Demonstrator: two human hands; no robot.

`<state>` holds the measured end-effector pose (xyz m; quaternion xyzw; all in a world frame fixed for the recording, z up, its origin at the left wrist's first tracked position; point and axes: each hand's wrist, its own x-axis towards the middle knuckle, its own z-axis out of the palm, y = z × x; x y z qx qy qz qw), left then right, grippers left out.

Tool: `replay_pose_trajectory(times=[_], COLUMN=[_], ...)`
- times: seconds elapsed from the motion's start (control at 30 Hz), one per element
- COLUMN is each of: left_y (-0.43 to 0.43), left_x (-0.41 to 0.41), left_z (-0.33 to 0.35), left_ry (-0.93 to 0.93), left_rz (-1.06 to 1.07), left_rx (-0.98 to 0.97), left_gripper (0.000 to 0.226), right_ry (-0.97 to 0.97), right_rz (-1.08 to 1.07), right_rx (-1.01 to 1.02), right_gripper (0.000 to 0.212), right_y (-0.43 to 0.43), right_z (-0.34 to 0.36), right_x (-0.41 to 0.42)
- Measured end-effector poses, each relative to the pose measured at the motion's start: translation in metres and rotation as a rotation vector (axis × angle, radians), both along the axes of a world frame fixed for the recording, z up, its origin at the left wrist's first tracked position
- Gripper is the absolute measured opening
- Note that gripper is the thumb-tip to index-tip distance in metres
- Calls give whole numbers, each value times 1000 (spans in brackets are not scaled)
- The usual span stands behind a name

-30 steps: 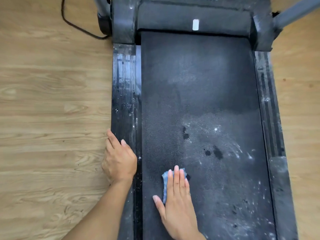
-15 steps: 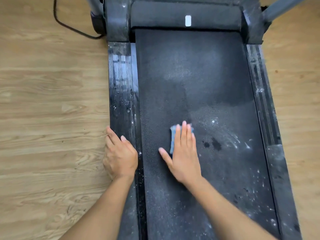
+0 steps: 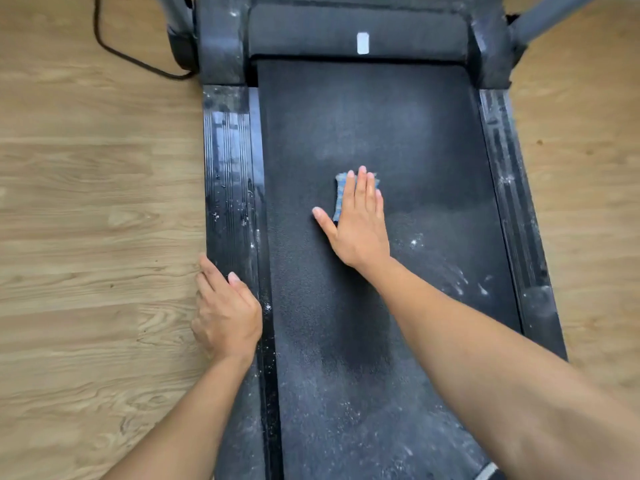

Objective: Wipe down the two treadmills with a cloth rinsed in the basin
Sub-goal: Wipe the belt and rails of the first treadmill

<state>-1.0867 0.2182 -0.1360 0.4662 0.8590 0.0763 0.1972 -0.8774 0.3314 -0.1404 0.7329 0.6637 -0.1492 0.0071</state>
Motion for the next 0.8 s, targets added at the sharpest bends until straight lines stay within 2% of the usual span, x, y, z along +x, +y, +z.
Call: replay_pose_trajectory(times=[0.17,0.23,0.3,0.5,0.57,0.63,0.8], left_y=[0,0,0,-1,-3,-1,0], left_x=[2,4,6,1,-1,1,1], left_z=[3,6,7,1,-2,-1,2], left_ry=[6,-5,-12,23,29,39,50], left_rz=[2,13,5,-5,-15,-13,-30], left_rx=[8,1,10,23,40,37,40], left_gripper=[58,58,58,58,58,58,58], right_ry=[-18,-10,-8,-7,-1,0,-3], right_rz=[68,71,32,-18,-9,20,22], right_rx=[-142,-220,-225,-27,-1,31,-184], right_gripper=[96,97,98,106,105,103,100], right_y=[-225,-276,-251,2,28,-7,-242], right_z=[12,18,17,6,0,-1,20], right_x=[19,25,27,29,34,42,70])
